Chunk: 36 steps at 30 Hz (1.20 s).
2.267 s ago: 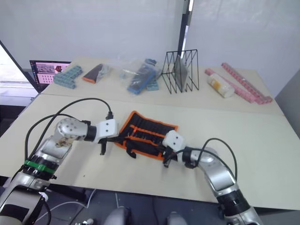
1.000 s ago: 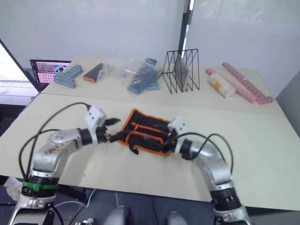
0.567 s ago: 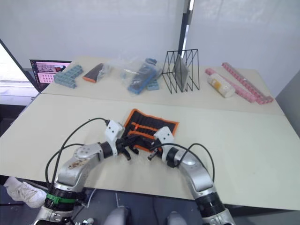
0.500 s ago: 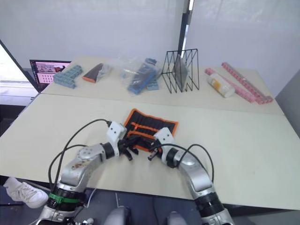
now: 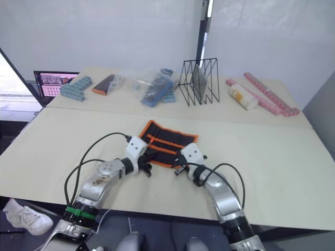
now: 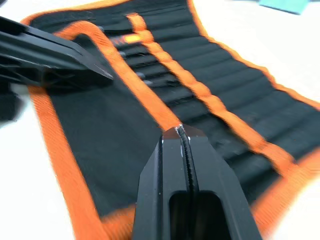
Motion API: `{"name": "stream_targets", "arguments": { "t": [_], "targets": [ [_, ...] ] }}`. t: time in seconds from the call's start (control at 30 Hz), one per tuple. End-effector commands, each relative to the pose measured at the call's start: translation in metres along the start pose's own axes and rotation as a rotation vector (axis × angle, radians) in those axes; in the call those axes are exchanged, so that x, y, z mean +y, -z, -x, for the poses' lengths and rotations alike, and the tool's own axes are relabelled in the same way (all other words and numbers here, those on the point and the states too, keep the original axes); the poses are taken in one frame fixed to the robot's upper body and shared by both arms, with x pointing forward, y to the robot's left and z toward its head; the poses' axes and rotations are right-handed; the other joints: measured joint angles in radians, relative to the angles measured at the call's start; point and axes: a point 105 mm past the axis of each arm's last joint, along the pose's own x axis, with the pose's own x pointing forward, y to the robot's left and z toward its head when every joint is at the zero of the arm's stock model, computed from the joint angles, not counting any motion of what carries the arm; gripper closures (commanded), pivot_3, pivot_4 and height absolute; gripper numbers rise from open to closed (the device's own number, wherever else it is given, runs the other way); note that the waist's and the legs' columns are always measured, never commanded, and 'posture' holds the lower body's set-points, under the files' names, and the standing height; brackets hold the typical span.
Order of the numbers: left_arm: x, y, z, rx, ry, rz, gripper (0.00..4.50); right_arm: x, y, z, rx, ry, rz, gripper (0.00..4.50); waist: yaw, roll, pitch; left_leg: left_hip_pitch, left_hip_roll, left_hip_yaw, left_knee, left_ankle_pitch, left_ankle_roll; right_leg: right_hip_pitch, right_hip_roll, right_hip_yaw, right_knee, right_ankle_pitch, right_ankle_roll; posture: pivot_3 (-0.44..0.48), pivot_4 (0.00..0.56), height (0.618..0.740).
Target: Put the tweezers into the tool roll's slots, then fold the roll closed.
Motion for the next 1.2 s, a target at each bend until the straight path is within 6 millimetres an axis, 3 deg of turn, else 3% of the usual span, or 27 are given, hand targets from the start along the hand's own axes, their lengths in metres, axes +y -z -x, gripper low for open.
{"name": "stream_targets", "arguments": {
  "t": [0.03,0.27,0.37,0.63,0.87,0.97,1.07,1.2],
  "targets": [
    [0.014,0.003,0.009,-0.002,-0.047,-0.009,4.48,-0.018,0.012,0.006,0.046,0.07,-0.001,4.5,-0.004,0.0,0.0,0.0,0.0,0.0,0.0,0.0,0.0,0.0,0.0,0.0,0.0,0.0,0.0,0.0,0.15,0.713],
    [0.034,-0.066,0.04,-0.274,-0.043,0.014,4.48,-0.018,-0.043,0.009,-0.163,0.006,0.02,4.5,-0.01,0.0,0.001,-0.009,0.0,0.0,-0.001,0.0,0.0,-0.008,0.0,0.0,0.0,0.0,0.0,0.0,0.15,0.713],
    [0.046,-0.082,0.056,-0.301,-0.047,-0.01,4.48,-0.018,-0.056,0.011,-0.202,-0.036,0.042,4.5,-0.008,0.0,0.001,-0.012,0.0,0.0,-0.001,-0.001,0.001,-0.01,0.0,0.0,0.0,0.0,0.0,0.0,0.15,0.713],
    [0.075,-0.085,0.078,-0.225,-0.043,-0.094,4.48,-0.031,-0.08,0.019,-0.222,-0.145,0.045,4.5,-0.007,0.0,0.003,-0.014,-0.001,-0.001,-0.002,-0.001,0.001,-0.012,0.0,0.0,-0.002,0.0,0.0,0.0,0.15,0.713],
    [0.054,-0.085,0.076,-0.182,0.153,-0.134,4.48,-0.024,-0.08,0.042,-0.177,-0.28,-0.058,4.5,0.0,0.0,0.004,-0.017,-0.001,-0.001,-0.002,-0.001,0.001,-0.015,0.0,0.0,-0.001,0.0,0.0,0.0,0.15,0.713],
    [0.047,-0.084,0.08,-0.161,0.226,-0.136,4.48,-0.023,-0.069,0.06,-0.121,-0.309,-0.184,4.5,0.002,-0.001,0.004,-0.018,0.0,-0.001,-0.002,-0.001,0.001,-0.016,0.0,0.0,-0.001,0.0,0.0,0.0,0.15,0.713],
    [0.051,-0.08,0.085,-0.132,0.248,-0.132,4.5,-0.02,-0.056,0.073,-0.054,-0.32,-0.249,3.71,0.004,-0.001,0.004,-0.018,0.0,-0.001,-0.002,-0.001,0.001,-0.017,0.0,0.0,-0.001,0.0,0.0,0.0,0.15,0.713],
    [0.052,-0.074,0.09,-0.092,0.283,-0.132,4.5,-0.021,-0.043,0.079,0.02,-0.276,-0.384,2.31,-0.003,-0.001,0.004,-0.018,0.0,0.0,-0.002,-0.001,0.001,-0.018,0.0,0.0,-0.001,0.0,0.0,0.0,0.15,0.713]
  ]
}}
